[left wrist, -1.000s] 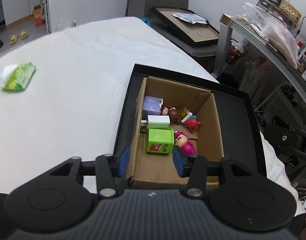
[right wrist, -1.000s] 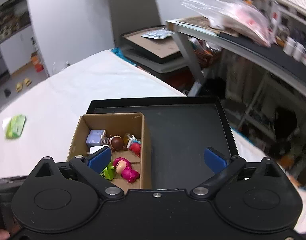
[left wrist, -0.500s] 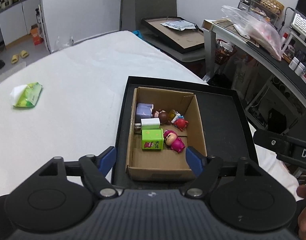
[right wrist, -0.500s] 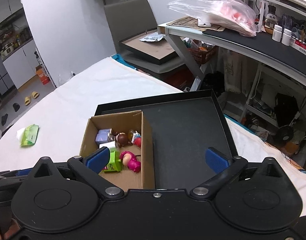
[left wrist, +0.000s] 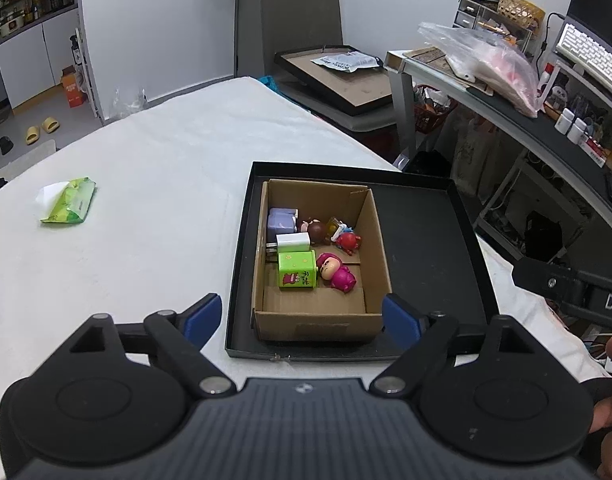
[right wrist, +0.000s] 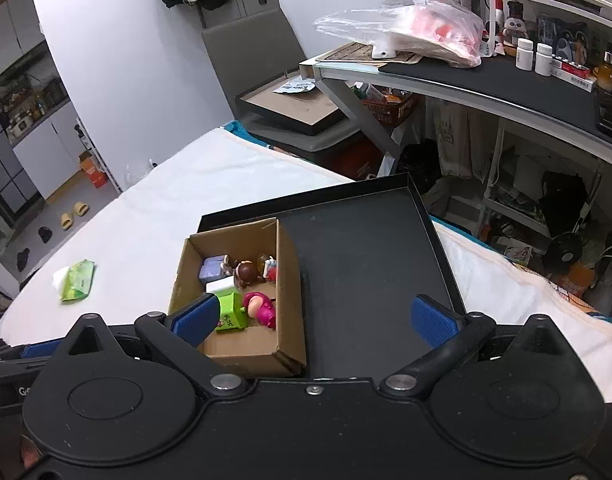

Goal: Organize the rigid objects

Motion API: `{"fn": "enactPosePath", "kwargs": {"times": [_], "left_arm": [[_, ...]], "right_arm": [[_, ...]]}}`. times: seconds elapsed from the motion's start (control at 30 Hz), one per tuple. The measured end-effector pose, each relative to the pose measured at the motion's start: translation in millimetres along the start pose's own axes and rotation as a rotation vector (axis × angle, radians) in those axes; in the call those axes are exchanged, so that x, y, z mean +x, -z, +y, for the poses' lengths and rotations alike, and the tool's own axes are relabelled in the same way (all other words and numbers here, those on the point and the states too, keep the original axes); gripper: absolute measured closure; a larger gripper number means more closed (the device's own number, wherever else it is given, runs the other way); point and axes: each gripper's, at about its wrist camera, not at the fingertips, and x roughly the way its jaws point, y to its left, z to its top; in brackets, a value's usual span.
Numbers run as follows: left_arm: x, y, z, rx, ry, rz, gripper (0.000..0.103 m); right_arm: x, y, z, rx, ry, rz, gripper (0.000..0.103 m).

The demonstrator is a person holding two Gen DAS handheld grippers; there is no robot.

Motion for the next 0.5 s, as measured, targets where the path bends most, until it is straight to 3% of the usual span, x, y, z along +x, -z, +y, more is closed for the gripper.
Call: {"fn": "enactPosePath", "kwargs": {"times": [0.5], "left_arm": [[-45, 16, -11, 0.047, 0.011, -0.026, 0.014]], "right_arm": [[-44, 12, -7, -0.030, 0.030, -0.043, 0.000]]}}
